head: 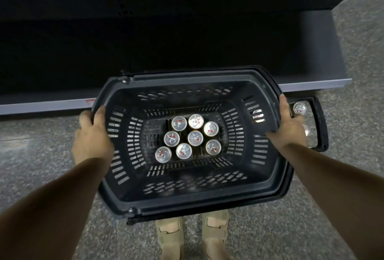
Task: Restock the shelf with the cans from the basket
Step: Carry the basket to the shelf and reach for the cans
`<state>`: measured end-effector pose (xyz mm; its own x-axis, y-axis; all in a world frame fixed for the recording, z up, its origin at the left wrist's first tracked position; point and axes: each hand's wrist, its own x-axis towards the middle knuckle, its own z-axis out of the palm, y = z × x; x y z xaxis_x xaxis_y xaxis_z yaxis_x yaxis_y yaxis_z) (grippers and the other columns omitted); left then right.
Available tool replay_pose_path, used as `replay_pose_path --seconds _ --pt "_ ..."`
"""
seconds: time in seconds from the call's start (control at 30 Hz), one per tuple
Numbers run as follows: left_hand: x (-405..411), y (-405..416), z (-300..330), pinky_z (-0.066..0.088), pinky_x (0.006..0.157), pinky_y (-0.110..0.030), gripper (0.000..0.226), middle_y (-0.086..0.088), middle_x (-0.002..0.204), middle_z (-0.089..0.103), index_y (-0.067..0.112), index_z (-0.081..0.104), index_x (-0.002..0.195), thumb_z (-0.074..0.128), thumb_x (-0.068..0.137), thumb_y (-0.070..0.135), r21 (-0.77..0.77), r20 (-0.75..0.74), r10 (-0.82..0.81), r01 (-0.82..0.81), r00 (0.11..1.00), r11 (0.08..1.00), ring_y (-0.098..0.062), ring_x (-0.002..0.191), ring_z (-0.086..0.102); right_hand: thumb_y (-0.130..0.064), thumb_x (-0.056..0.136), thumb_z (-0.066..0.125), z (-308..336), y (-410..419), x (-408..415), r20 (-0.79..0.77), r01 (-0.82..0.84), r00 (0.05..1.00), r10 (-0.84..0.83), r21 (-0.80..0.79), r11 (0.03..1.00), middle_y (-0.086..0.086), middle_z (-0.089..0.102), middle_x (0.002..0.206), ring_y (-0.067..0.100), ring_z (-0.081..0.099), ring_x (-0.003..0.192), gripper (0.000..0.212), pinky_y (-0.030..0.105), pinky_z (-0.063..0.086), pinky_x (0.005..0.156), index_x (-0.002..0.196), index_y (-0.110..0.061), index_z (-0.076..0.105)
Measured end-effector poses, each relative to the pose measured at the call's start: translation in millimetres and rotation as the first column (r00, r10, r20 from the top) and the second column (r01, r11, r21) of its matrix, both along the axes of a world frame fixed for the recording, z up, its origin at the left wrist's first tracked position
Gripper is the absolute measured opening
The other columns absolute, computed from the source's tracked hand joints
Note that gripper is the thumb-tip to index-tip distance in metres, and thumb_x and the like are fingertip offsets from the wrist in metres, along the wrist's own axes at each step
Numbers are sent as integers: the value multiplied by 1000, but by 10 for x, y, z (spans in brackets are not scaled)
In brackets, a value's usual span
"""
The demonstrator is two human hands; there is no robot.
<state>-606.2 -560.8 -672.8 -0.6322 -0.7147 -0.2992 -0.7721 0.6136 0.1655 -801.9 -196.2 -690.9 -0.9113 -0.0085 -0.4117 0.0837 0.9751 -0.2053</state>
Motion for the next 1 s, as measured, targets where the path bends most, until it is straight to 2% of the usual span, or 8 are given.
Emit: replay_pose_path --seconds 0.13,0.2,0.3,0.37,0.47,0.63,0.87,1.0 --pt "9 38 -72 42 86 -62 76 -16 142 26 25 22 139 58 76 1 -78 18 -12 13 1000 997 -46 110 42 -13 76 70 -34 -40 -25 -13 -46 999 47 69 997 25 37 118 31 44 87 107 34 38 74 145 -42 -7" --pt "15 90 -143 30 97 -62 81 -17 150 19 21 21 142 59 73 0 -162 50 -30 37 998 986 -47 122 32 -12 74 71 -66 -96 -6 -37 -90 994 99 181 979 28 24 138 42 39 115 112 45 38 92 145 -37 -11" --pt "-3 250 -273 2 109 -55 88 -14 156 5 22 16 145 61 71 6 -211 41 -179 184 983 960 -36 140 3 -23 74 70 -129 -238 97 -74 -314 932 356 328 891 18 -7 155 40 1 142 115 52 3 112 142 -36 -22" --pt "-4 446 -403 -2 110 -52 86 -10 156 5 26 15 145 63 74 20 -128 76 -387 393 919 910 -31 142 -1 -33 76 68 -221 -384 225 -33 -515 835 549 302 802 13 -2 156 34 1 143 108 51 1 113 143 -36 -17" --pt "12 808 -690 16 111 -54 90 -6 156 4 27 10 144 65 75 43 109 204 -463 450 863 886 -31 140 7 -40 75 68 -476 -608 485 88 -670 740 667 179 721 10 21 150 31 20 137 97 48 19 111 145 -32 1" --pt "34 1111 -1300 37 101 -50 110 -7 153 -3 25 3 143 78 65 42 392 341 -222 77 913 917 -35 133 23 -44 72 72 -1103 -748 765 361 -646 741 567 151 748 10 35 136 30 38 123 88 44 42 94 140 -23 19" --pt "-93 1024 -1959 46 73 -36 85 -11 125 26 24 20 128 79 68 19 316 399 -284 160 872 935 -29 108 44 -38 77 70 -1778 -855 660 426 -844 530 733 177 507 11 27 136 31 37 117 72 41 43 79 132 -24 27" --pt "-33 959 -2074 49 75 -37 72 -14 119 29 23 25 123 74 71 18 356 317 -343 225 884 907 -32 98 50 -17 78 68 -1887 -837 659 405 -834 544 735 167 526 12 25 128 28 42 105 59 35 49 66 124 -21 32"
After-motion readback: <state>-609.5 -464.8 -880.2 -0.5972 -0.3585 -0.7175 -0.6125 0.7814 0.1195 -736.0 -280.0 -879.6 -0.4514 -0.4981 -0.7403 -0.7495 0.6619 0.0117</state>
